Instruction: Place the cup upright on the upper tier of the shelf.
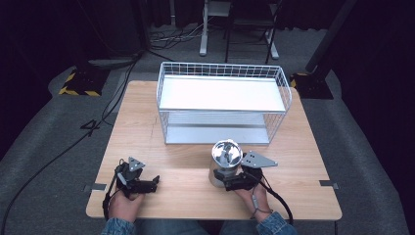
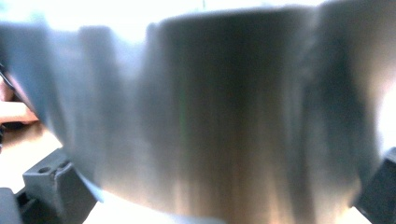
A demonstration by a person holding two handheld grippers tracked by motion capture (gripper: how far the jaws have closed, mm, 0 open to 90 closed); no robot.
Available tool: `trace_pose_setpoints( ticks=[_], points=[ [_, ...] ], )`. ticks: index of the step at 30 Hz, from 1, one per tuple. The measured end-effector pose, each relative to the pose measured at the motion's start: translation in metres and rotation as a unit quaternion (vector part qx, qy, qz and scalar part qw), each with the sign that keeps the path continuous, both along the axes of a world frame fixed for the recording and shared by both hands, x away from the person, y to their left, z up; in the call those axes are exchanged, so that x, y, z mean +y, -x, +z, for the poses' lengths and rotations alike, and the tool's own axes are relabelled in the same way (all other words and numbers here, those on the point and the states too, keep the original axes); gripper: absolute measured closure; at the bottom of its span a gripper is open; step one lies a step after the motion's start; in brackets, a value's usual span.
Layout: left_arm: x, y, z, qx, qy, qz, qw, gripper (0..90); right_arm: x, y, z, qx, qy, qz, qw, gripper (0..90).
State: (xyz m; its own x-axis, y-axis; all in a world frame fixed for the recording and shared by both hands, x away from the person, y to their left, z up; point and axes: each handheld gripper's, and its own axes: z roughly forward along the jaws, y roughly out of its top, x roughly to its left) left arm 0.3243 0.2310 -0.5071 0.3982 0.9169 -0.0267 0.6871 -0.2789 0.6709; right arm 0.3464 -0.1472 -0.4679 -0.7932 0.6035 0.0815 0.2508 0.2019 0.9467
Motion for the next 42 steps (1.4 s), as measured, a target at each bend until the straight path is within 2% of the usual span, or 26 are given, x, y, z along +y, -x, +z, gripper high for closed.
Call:
trace_pose_setpoints(
  ticks=[3,5,6,8,9,10,11,15,21,26,28,29,42],
  points=[
    [0.000,0.000,0.000,0.000,0.000,0.001,1.0000,0.8,0.003,0.002,-0.003,-0.001,0.023,-0.008,0.9997,0.0],
    [0.000,0.000,0.000,0.000,0.000,0.002,1.0000,0.8,0.007,0.005,-0.004,-0.007,0.050,-0.023,0.9985,0.0],
    [0.000,0.000,0.000,0.000,0.001,0.002,1.0000,0.8,0.012,0.010,-0.006,-0.031,0.085,-0.040,0.9951,1.5],
    [0.000,0.000,0.000,0.000,0.000,0.001,1.0000,0.8,0.013,0.012,-0.006,-0.035,0.093,-0.046,0.9940,1.5],
    [0.000,0.000,0.000,0.000,0.000,0.001,1.0000,0.8,0.013,0.011,-0.005,-0.025,0.088,-0.049,0.9946,2.6],
    [0.000,0.000,0.000,0.000,0.001,0.002,1.0000,0.8,0.013,0.011,-0.005,-0.025,0.088,-0.049,0.9946,2.6],
    [0.000,0.000,0.000,0.000,0.000,0.002,1.0000,0.8,0.012,0.010,-0.002,-0.008,0.081,-0.046,0.9957,3.1],
    [0.000,0.000,0.000,0.000,0.001,0.002,1.0000,0.8,0.013,0.009,0.000,0.000,0.086,-0.046,0.9952,3.4],
    [0.000,0.000,0.000,0.000,0.000,0.001,1.0000,0.8,0.015,0.011,0.000,-0.003,0.089,-0.046,0.9950,3.6],
    [0.000,0.000,0.000,0.000,0.000,0.001,1.0000,0.8,0.014,0.014,0.001,-0.001,0.081,-0.026,0.9964,3.6],
    [0.000,0.000,0.000,0.000,0.000,0.001,1.0000,0.8,0.014,0.015,0.005,-0.006,0.076,-0.019,0.9969,3.6],
    [0.000,0.000,0.000,0.000,0.000,0.001,1.0000,0.8,0.013,0.016,0.011,-0.003,0.072,-0.016,0.9972,3.6],
    [0.000,0.000,0.000,0.000,0.000,0.001,1.0000,0.8,0.004,0.017,0.039,0.001,0.050,-0.002,0.9988,3.7]
  ],
)
